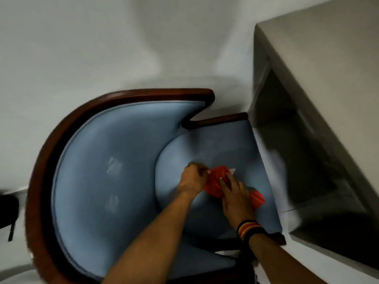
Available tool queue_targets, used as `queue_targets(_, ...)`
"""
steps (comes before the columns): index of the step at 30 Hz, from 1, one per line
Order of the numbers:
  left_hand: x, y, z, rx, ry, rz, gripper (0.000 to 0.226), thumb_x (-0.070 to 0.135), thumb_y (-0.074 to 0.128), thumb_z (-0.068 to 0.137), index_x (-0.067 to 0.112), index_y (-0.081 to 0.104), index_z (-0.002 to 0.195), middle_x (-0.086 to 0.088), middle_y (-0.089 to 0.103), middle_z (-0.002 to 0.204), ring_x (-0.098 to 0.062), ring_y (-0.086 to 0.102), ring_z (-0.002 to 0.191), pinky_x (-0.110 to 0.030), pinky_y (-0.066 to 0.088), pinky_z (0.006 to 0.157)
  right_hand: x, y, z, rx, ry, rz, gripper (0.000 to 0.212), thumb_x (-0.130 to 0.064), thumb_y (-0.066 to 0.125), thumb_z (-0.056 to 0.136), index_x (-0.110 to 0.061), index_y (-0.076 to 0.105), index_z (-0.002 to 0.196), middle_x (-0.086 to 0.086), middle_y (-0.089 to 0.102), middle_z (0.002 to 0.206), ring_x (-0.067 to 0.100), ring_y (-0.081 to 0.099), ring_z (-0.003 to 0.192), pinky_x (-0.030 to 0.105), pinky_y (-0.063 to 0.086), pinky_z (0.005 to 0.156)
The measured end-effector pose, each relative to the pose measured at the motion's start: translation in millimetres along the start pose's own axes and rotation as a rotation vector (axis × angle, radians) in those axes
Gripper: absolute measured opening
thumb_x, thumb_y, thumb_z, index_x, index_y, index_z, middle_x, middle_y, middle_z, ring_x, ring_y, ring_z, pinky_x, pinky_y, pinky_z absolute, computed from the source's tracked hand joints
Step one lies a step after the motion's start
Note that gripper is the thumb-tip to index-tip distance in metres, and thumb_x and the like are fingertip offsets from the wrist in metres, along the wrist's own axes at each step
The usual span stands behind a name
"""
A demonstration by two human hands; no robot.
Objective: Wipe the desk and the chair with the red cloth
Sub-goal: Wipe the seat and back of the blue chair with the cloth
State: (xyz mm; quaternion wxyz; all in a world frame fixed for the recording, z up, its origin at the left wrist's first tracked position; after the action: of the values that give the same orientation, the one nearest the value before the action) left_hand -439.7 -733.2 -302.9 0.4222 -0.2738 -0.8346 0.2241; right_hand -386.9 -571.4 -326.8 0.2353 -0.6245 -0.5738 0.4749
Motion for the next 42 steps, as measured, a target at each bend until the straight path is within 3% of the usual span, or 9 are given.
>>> queue_targets(3, -45.3, -24.1, 26.5, 0.295, 0.111, 0.169, 0.031, 0.017, 0.052, 0.106, 0.008, 0.072, 0.128, -0.016, 0.068, 0.134, -0.035, 0.064, 0.124, -0.039, 0.05, 0.109, 12.5, 38.9, 26.5, 0.061, -0.017, -0.08, 0.074, -0.051, 0.041, 0.102, -0.031, 0.006, 0.164, 0.005, -0.008, 0.173, 0.03, 0.002, 0.162, 0.056, 0.013, 0.125)
queue_targets(6, -99.4, -50.0, 43.9, 0.498, 0.139, 0.343, 0.048, 0.017, 0.044, 0.111, 0.004, 0.045, 0.157, -0.017, 0.041, 0.166, -0.034, 0.034, 0.157, -0.042, 0.023, 0.132, 10.8, 56.2, 44.3, 0.157, -0.085, -0.191, 0.069, -0.059, 0.03, 0.101, -0.035, 0.015, 0.164, 0.006, 0.006, 0.174, 0.031, 0.009, 0.161, 0.064, 0.014, 0.124)
queue_targets(15, -143.9, -32.5, 67.6, 0.534, 0.242, 0.155, 0.053, 0.011, 0.043, 0.111, 0.007, 0.031, 0.163, -0.007, 0.027, 0.173, -0.022, 0.02, 0.163, -0.046, 0.022, 0.133, -24.1, 2.4, 179.7, 0.364, 0.049, -0.115, 0.059, -0.048, 0.031, 0.105, -0.031, 0.026, 0.162, 0.007, 0.023, 0.172, 0.032, 0.019, 0.159, 0.058, 0.012, 0.128)
queue_targets(21, -144.4, -33.0, 70.6, 0.477, 0.234, 0.103, 0.054, 0.01, 0.041, 0.111, 0.006, 0.03, 0.164, -0.007, 0.025, 0.174, -0.021, 0.017, 0.163, -0.049, 0.022, 0.132, -64.5, 66.2, 102.3, 0.204, -0.33, -0.218, 0.061, -0.045, 0.038, 0.104, -0.031, 0.026, 0.162, 0.0, 0.019, 0.173, 0.028, 0.021, 0.159, 0.051, 0.018, 0.127)
queue_targets(26, -141.1, -34.7, 69.4, 0.484, 0.232, 0.091, 0.054, 0.01, 0.042, 0.111, 0.006, 0.03, 0.163, -0.009, 0.026, 0.173, -0.023, 0.018, 0.163, -0.05, 0.023, 0.132, 50.0, 11.6, 101.0, 0.253, 0.028, -0.157, 0.06, -0.047, 0.027, 0.105, -0.029, 0.026, 0.162, 0.006, 0.023, 0.172, 0.03, 0.025, 0.158, 0.06, 0.024, 0.123)
queue_targets(30, -139.6, -36.9, 66.0, 0.53, 0.246, 0.106, 0.054, 0.007, 0.046, 0.109, 0.004, 0.034, 0.162, -0.01, 0.03, 0.172, -0.025, 0.022, 0.162, -0.048, 0.024, 0.132, 25.5, -41.4, 196.5, 0.375, 0.158, -0.042, 0.06, -0.042, 0.029, 0.106, -0.023, 0.025, 0.163, 0.007, 0.02, 0.172, 0.033, 0.017, 0.159, 0.056, 0.013, 0.128)
queue_targets(36, -143.6, -37.4, 68.0, 0.531, 0.273, 0.119, 0.054, 0.005, 0.045, 0.109, 0.003, 0.033, 0.161, -0.011, 0.031, 0.171, -0.026, 0.023, 0.162, -0.049, 0.024, 0.132, -114.3, 33.0, 184.7, 0.234, -0.306, -0.157, 0.058, -0.038, 0.038, 0.105, -0.024, 0.033, 0.16, 0.003, 0.024, 0.172, 0.031, 0.016, 0.16, 0.05, 0.015, 0.13)
queue_targets(39, -140.9, -38.5, 66.2, 0.526, 0.279, 0.092, 0.054, 0.005, 0.047, 0.108, 0.002, 0.035, 0.16, -0.012, 0.033, 0.17, -0.027, 0.024, 0.161, -0.053, 0.028, 0.129, -74.5, 62.9, 96.7, 0.154, -0.467, -0.212, 0.062, -0.038, 0.041, 0.104, -0.031, 0.023, 0.163, -0.001, 0.018, 0.173, 0.027, 0.012, 0.161, 0.054, 0.021, 0.128)
queue_targets(42, -140.2, -41.3, 62.6, 0.569, 0.272, 0.081, 0.054, 0.006, 0.05, 0.108, 0.004, 0.038, 0.16, -0.008, 0.035, 0.17, -0.024, 0.026, 0.161, -0.051, 0.031, 0.128, 11.5, 32.4, 80.0, 0.209, -0.198, -0.172, 0.057, -0.044, 0.026, 0.107, -0.033, 0.024, 0.162, -0.001, 0.024, 0.171, 0.027, 0.018, 0.16, 0.062, 0.023, 0.123)
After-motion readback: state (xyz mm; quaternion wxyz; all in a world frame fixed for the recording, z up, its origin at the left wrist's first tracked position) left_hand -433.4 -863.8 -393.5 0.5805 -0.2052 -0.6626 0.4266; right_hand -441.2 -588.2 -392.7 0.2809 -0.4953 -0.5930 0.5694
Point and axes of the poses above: each hand's wrist, its own z-axis towards the middle knuckle, its own y-axis out of the palm, x = y × z, the point moved 9 cm from there along z, towards the middle knuckle
